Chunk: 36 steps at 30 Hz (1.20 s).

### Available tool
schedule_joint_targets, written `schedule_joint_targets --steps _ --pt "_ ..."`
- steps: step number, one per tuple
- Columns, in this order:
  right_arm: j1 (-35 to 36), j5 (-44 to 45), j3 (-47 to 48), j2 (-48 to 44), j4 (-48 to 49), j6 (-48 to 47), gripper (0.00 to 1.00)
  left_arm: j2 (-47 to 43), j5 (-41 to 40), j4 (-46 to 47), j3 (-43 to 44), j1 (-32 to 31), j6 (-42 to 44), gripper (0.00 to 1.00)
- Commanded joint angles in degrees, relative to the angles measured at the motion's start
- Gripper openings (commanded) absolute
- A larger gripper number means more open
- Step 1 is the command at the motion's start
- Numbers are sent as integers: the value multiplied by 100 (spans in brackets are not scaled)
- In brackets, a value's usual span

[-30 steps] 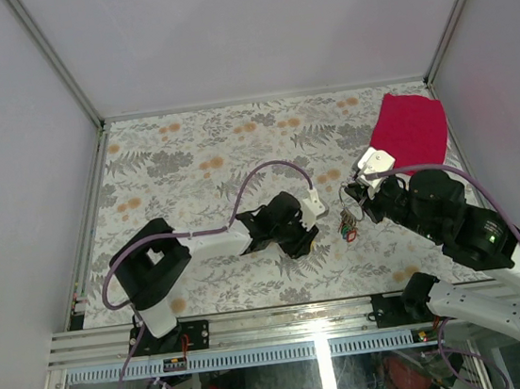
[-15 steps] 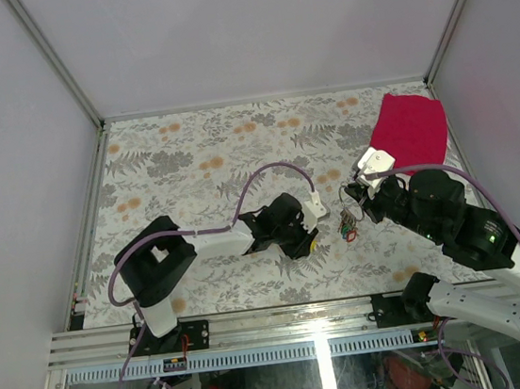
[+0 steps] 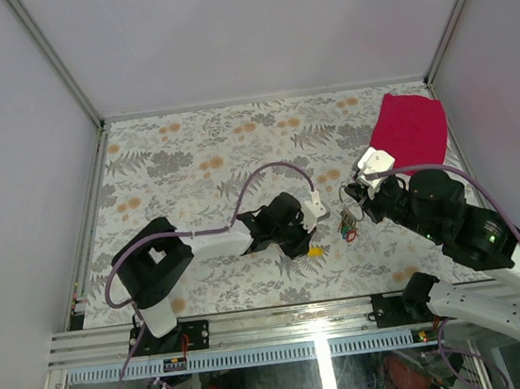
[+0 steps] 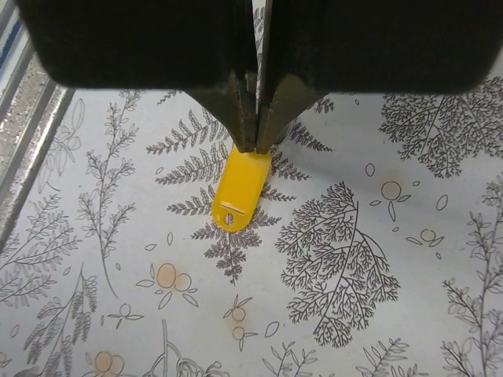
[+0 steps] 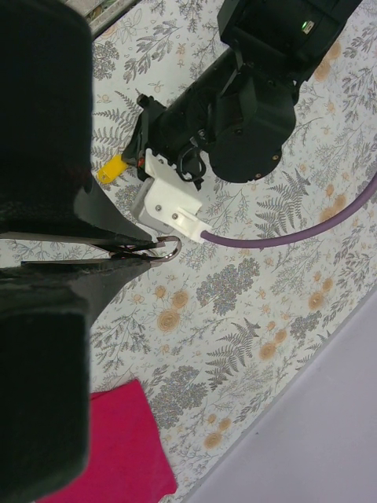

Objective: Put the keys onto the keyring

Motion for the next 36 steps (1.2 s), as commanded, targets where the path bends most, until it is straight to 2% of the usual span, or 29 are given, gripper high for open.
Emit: schedule_joint_targets --steps 1,11,23,27,36 --pt "14 73 40 -42 373 55 0 -437 -16 176 -81 23 26 0" --pt "14 163 -3 -92 445 28 0 -941 -92 131 -170 31 -10 0" --pt "11 48 -140 -89 699 -29 0 -2298 -821 24 -421 35 -85 0" --pt "11 28 -127 -31 669 -29 0 -2179 -816 -363 -391 34 -175 0" --pt "13 41 -141 -46 624 -20 0 -1277 -506 -1255 -175 72 -398 0"
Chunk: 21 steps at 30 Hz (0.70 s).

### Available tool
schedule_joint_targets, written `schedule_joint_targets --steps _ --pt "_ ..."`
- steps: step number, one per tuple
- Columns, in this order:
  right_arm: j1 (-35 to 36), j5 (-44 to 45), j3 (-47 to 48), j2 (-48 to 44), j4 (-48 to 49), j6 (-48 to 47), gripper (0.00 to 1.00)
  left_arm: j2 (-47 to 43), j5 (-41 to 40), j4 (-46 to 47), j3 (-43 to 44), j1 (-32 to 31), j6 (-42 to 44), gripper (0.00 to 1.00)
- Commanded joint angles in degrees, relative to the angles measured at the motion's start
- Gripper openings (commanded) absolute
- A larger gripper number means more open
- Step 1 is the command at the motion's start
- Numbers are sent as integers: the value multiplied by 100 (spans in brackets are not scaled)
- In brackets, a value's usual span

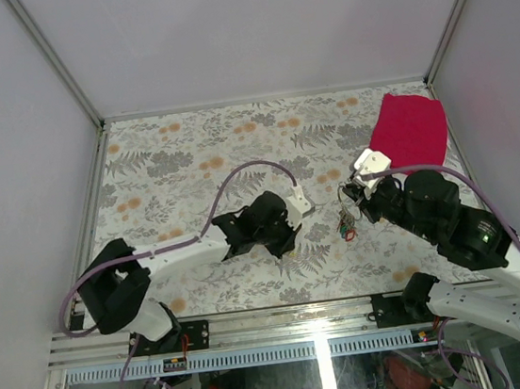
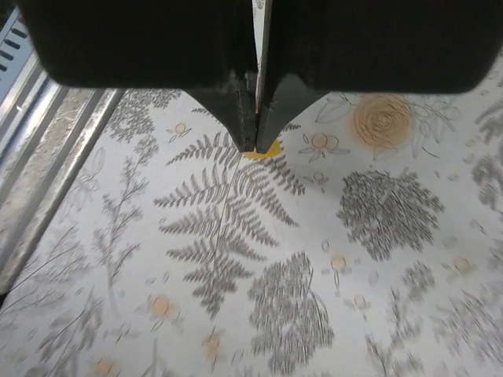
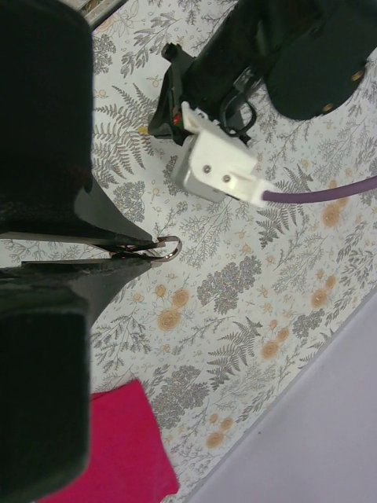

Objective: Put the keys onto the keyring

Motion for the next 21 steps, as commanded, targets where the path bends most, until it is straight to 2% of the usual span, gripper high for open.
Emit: schedule_joint_targets --steps 1,8,13,21 --pt "11 -31 54 -26 424 -2 0 500 244 -423 214 94 -122 0" --pt "14 -66 78 -55 357 70 0 1396 477 -120 730 204 -47 0" --pt "13 -68 84 -96 308 125 0 1573 476 163 824 259 -60 0" --pt "7 -61 31 -73 314 131 0 1420 421 201 717 317 -17 22"
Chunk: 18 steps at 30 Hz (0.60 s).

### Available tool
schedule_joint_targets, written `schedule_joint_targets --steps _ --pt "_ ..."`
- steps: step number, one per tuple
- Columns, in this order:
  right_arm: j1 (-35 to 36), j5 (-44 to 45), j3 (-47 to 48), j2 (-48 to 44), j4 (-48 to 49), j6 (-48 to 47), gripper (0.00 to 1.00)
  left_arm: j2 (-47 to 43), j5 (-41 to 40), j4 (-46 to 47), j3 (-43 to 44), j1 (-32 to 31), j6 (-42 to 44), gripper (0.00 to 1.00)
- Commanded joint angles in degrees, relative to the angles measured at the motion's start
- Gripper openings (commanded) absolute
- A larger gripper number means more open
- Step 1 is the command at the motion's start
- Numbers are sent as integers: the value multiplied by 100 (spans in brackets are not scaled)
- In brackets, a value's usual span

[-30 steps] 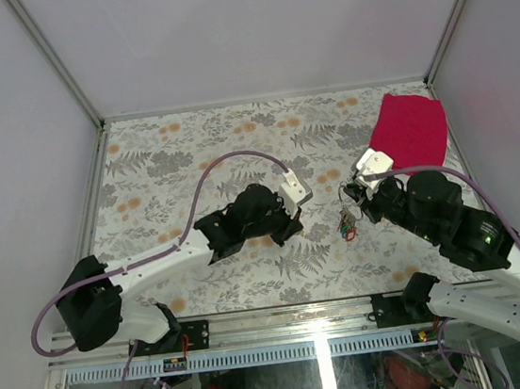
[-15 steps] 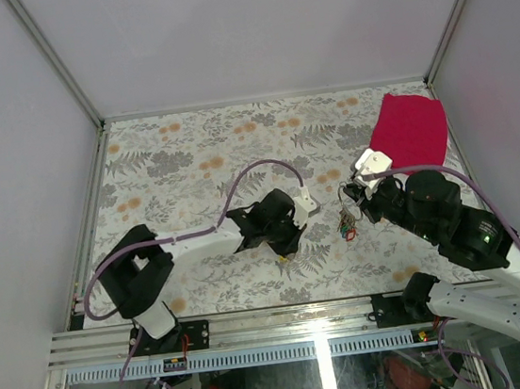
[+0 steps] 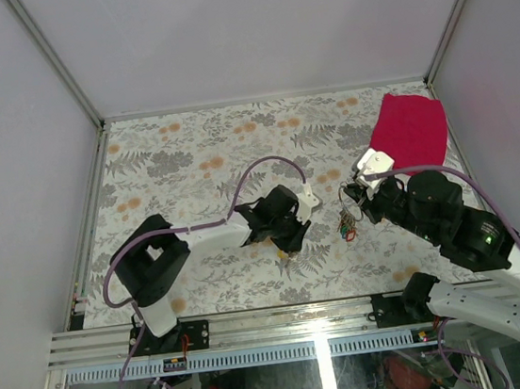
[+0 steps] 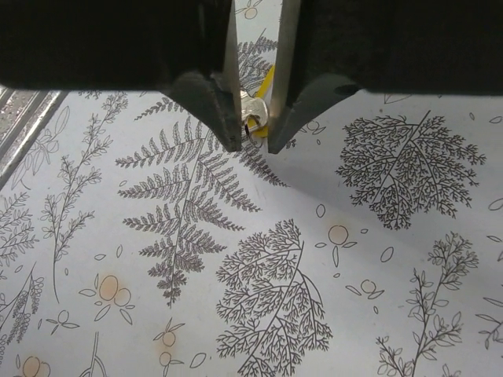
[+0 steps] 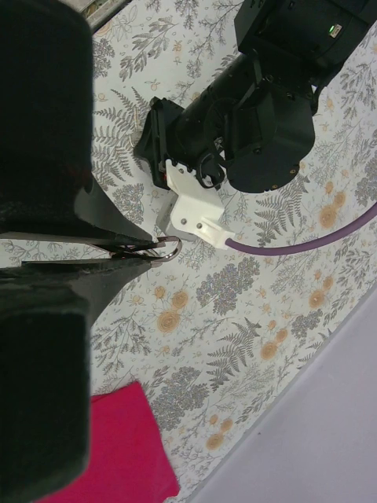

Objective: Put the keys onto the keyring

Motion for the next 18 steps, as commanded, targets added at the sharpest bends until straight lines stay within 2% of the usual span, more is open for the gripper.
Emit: schedule_joint_targets --steps 1,18 --pt "10 -57 22 -16 339 63 0 -179 -1 281 39 64 51 24" --pt "12 -103 0 41 330 97 0 -344 35 288 -245 161 -107 37"
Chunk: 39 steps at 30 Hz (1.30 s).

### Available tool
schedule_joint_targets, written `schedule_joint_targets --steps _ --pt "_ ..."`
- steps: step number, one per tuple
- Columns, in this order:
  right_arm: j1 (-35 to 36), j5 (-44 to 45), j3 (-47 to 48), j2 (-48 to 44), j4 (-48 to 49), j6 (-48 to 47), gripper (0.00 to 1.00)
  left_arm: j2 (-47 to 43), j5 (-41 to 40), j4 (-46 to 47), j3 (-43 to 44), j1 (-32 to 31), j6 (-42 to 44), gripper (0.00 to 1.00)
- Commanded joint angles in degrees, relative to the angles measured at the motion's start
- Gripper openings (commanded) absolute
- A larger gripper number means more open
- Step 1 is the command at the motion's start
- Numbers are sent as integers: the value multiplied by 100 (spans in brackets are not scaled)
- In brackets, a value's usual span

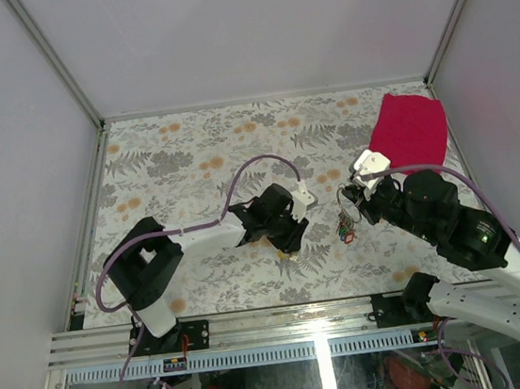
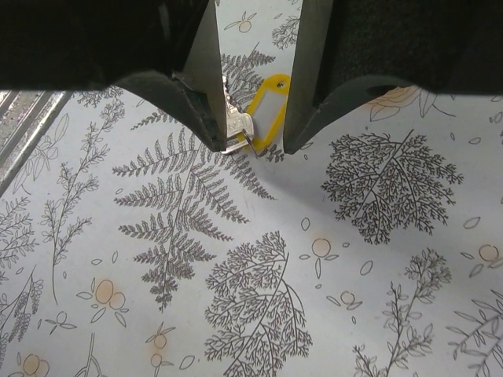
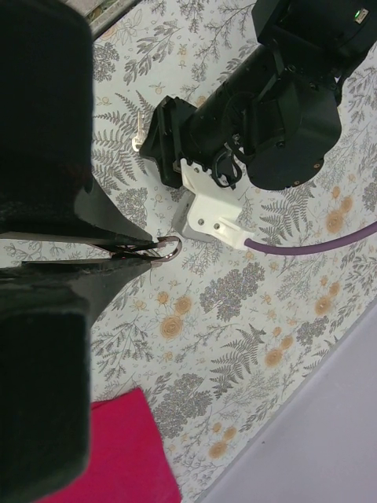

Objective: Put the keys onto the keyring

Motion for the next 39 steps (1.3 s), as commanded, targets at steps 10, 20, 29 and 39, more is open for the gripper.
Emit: schedule_joint_targets --steps 10,20,29,39 --pt "9 -54 34 5 340 64 0 -166 41 411 -272 37 -306 33" --pt "13 -38 19 -37 315 68 0 -70 218 476 -235 34 -315 16" --pt "14 -39 17 -37 297 82 0 -28 227 468 -237 32 -294 27" --pt "11 -37 11 -43 294 76 0 77 251 484 -167 19 -290 29"
